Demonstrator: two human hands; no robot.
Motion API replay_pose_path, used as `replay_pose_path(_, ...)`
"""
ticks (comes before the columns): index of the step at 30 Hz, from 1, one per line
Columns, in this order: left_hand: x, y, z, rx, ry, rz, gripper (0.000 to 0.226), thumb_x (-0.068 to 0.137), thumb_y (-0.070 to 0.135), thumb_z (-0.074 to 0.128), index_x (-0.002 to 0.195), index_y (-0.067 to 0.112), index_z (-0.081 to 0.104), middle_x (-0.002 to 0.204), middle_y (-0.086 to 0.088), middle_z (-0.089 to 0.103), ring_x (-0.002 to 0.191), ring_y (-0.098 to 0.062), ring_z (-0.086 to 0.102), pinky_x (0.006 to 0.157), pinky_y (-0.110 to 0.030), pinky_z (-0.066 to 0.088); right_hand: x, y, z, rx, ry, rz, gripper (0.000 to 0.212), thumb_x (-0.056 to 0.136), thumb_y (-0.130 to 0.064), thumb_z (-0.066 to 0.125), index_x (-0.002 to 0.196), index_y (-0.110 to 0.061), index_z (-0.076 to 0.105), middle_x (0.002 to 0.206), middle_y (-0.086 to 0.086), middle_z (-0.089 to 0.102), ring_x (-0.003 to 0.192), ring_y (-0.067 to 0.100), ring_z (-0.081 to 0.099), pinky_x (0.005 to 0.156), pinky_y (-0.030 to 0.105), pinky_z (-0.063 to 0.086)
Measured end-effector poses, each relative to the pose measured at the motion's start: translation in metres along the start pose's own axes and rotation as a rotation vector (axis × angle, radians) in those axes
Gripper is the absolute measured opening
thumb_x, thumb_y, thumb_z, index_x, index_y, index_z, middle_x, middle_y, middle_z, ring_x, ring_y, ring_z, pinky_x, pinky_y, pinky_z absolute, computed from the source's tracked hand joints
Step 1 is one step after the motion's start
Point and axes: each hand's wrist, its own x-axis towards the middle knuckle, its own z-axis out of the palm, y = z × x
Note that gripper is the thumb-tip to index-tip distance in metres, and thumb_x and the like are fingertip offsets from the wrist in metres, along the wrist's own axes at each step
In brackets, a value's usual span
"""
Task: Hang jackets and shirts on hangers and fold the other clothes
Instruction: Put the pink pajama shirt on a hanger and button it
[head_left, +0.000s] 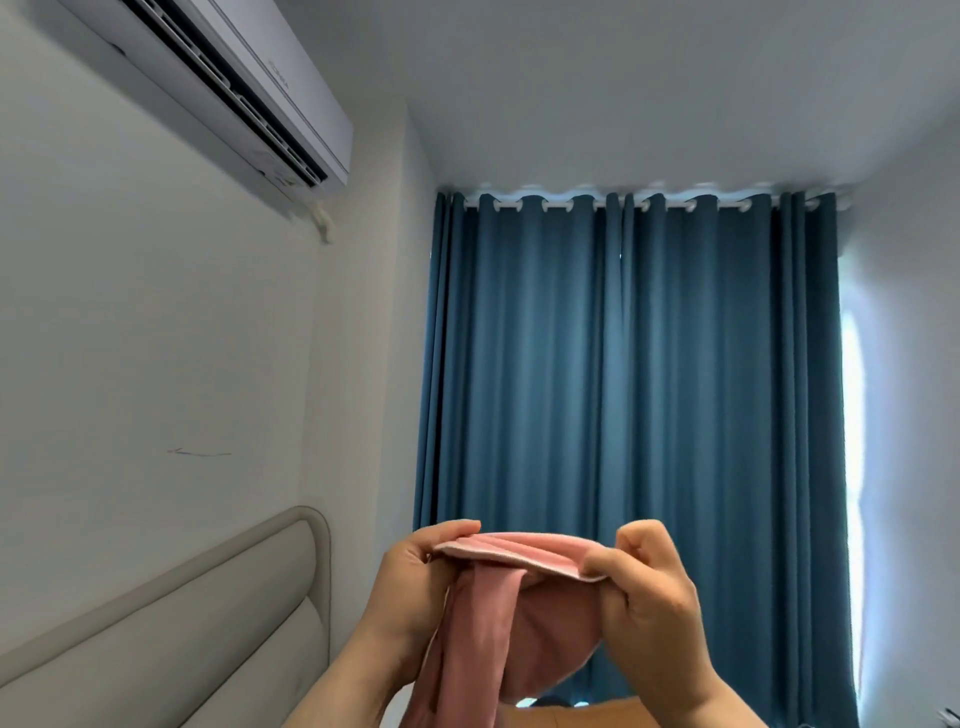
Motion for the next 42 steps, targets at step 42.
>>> replay_pose_path(42, -0.107, 0.087, -0.097, 0.805, 0.957, 0.208, 0.019, 0.091, 0.005, 0.053, 0.077, 0.011, 0.065, 0.083, -0.008, 0.067, 0.08, -0.026, 0.063, 0.075, -0.038, 0.049, -0.006, 0.024, 0.049, 0.429, -0.858, 0.492, 0.023, 0.097, -0.015, 0.054, 0.089, -0.026, 0.073, 0.085, -0.01, 0.07, 0.074, 0.009, 0.063, 0.067, 0.027, 0.052)
